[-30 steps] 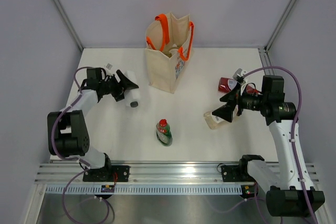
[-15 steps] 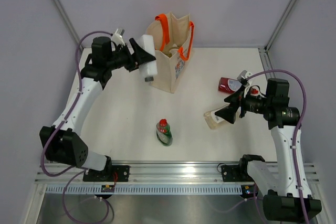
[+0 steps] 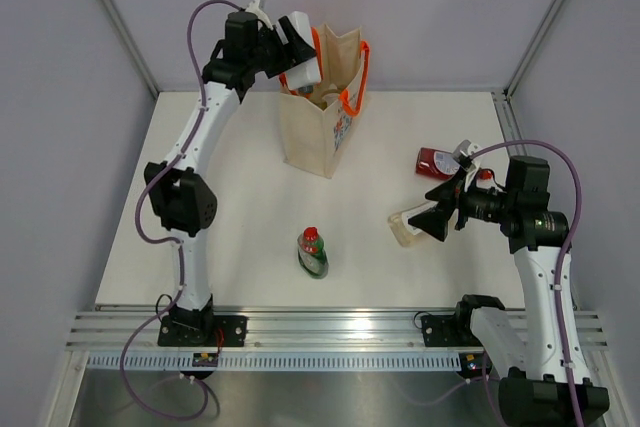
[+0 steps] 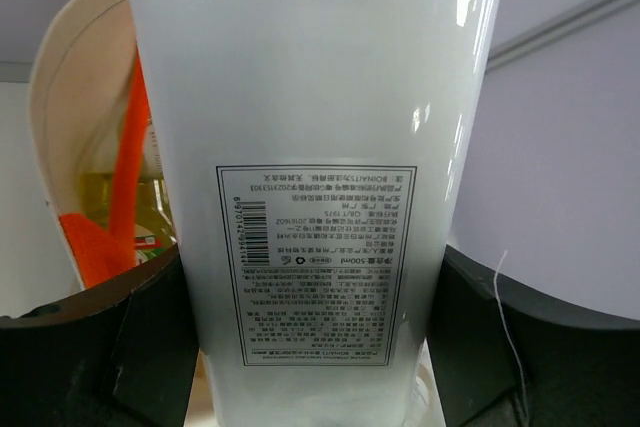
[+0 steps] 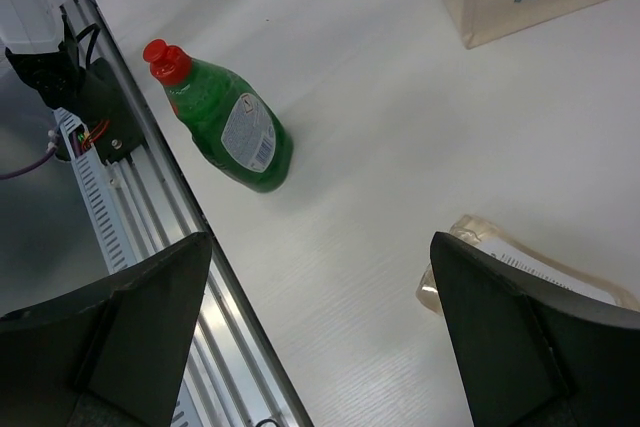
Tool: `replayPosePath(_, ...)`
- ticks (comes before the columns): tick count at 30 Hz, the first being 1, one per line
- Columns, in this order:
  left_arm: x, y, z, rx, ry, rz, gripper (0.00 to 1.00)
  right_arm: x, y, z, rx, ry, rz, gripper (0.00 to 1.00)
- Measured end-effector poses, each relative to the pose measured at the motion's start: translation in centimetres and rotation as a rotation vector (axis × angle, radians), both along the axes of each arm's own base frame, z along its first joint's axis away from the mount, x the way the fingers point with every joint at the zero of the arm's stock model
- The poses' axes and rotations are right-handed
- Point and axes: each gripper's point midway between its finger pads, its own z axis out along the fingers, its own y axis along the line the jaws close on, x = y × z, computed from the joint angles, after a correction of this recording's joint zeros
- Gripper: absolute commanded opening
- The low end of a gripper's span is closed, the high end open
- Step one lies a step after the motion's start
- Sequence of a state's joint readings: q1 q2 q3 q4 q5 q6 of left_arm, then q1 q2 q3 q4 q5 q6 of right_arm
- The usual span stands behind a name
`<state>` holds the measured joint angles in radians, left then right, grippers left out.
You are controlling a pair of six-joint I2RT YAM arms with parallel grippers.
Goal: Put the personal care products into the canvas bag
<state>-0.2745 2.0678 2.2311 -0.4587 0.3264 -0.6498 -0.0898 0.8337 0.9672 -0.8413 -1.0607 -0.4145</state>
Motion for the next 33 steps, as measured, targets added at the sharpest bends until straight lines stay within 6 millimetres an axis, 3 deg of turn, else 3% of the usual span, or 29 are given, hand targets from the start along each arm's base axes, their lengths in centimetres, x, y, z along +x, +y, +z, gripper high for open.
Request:
replayPosePath(4,1.9,-0.3,-5.0,0.081,0.062,0.054,0.13,-0.4,0.2,0.2,0.012,-0.011,0.006,0.99)
replayPosePath(6,2.6,-0.6,-6.8,0.132,0.068,0.061,0.25,-0.7,0.2,0.2,0.016,-0.017,0.010,1.00)
replayPosePath(10,2.5,-2.2,-8.7,0.216,0.056,0.032,0.53,-0.9,0.2,0.2,0.021,-0.021,0.005,1.00)
replayPosePath(11,2.1,-2.7,-9.1,0.239,0.058,0.021,0.62,-0.9,0.2,0.2,0.021,-0.020,0.002,1.00)
replayPosePath(12,1.7,-3.2,-9.4,0.259,0.063,0.006,0.79,-0.8,0.1,0.1,0.022,-0.018,0.000,0.99)
replayPosePath(17,0.5,-5.2,-9.7,0.306,0.042,-0.042,0.98,-0.2,-0.2,-0.2,0.020,0.011,-0.025,0.99)
replayPosePath(22,0.3,-4.8,-6.6,0.309,-0.035,-0.041,0.99,2.0,-1.5,-0.3,-0.020,0.084,-0.124,0.99)
replayPosePath(27,-1.7,-3.0,-0.3,0.318,-0.150,-0.025,0.99,5.3,-3.5,0.4,-0.118,0.119,-0.206,0.99)
replayPosePath(30,-4.7,-1.2,4.0,0.321,-0.222,-0.011,0.99,6.2,-4.8,-0.2,-0.206,0.115,-0.215,0.99)
replayPosePath(33,-9.0,0.8,7.2,0.322,-0.286,0.000,0.99,6.7,-6.1,-1.5,-0.321,0.091,-0.182,1.00)
